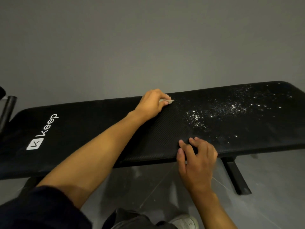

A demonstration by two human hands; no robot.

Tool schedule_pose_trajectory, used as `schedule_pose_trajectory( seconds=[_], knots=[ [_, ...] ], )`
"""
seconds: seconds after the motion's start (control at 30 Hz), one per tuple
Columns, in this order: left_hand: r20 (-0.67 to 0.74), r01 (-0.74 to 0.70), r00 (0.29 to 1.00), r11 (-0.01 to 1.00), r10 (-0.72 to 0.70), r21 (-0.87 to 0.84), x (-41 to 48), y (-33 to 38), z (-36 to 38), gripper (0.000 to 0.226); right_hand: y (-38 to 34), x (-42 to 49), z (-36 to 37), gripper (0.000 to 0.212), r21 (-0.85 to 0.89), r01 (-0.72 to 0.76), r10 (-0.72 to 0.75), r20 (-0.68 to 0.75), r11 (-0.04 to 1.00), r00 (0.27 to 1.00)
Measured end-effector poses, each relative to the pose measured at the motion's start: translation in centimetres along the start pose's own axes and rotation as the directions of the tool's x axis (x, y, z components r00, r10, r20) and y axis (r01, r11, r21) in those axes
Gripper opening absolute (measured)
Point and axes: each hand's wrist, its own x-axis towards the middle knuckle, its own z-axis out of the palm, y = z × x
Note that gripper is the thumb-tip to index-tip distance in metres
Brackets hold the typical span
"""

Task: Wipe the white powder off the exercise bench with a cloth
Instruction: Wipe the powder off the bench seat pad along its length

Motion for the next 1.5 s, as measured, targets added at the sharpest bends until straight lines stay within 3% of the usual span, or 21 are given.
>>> schedule_pose_trajectory(
  seconds=[0.1,0.27,0.47,0.6,0.73,0.8,0.93,1.13,1.2,1.37,1.5],
  knots=[
    [0.008,0.068,0.998,0.997,-0.068,-0.031,0.9,0.3,0.2,0.024,-0.1,0.1,0.0,0.029,-0.02,-0.003,0.003,0.008,1.0,1.0],
    [0.04,-0.149,0.988,0.989,0.15,-0.013,-2.5,0.4,0.5,0.027,-0.1,0.2,-0.1,0.027,-0.028,0.002,-0.002,0.001,1.0,1.0],
    [-0.094,0.122,0.988,0.992,-0.125,-0.037,2.7,-0.7,1.2,0.022,-0.1,0.2,0.1,0.026,-0.039,-0.012,0.012,0.001,0.999,1.0],
    [-0.019,0.02,1.0,0.998,-0.021,-0.056,2.4,0.0,1.9,0.024,-0.2,0.0,0.4,0.026,-0.043,-0.022,0.021,-0.025,0.999,0.999],
    [-0.039,0.09,0.995,0.994,-0.092,-0.063,3.6,0.1,1.7,0.025,-0.1,0.1,0.5,0.027,-0.053,-0.016,0.015,-0.023,0.998,1.0],
    [-0.018,0.042,0.999,0.995,-0.044,-0.09,2.8,0.9,1.9,0.023,-0.2,0.1,0.4,0.027,-0.052,-0.021,0.02,-0.015,0.998,1.0],
    [0.099,-0.193,0.975,0.978,0.2,-0.08,-0.5,1.4,1.8,0.025,-0.1,0.1,0.3,0.027,-0.056,-0.018,0.018,-0.002,0.998,1.0],
    [-0.03,0.055,0.998,0.997,-0.057,-0.06,4.1,0.6,1.6,0.023,-0.2,0.1,0.3,0.027,-0.044,-0.033,0.032,-0.017,0.998,0.999],
    [-0.017,0.045,0.999,0.996,-0.047,-0.075,4.0,0.9,2.0,0.023,-0.1,0.1,0.3,0.027,-0.052,-0.027,0.027,-0.015,0.998,1.0],
    [0.099,-0.171,0.979,0.983,0.177,-0.062,2.1,0.8,2.2,0.026,0.0,0.0,0.6,0.028,-0.057,-0.015,0.014,-0.027,0.998,1.0],
    [-0.025,-0.024,0.999,0.996,0.022,-0.082,3.4,1.2,2.4,0.024,0.0,-0.1,0.7,0.027,-0.054,-0.007,0.004,-0.05,0.999,0.999]
  ],
)
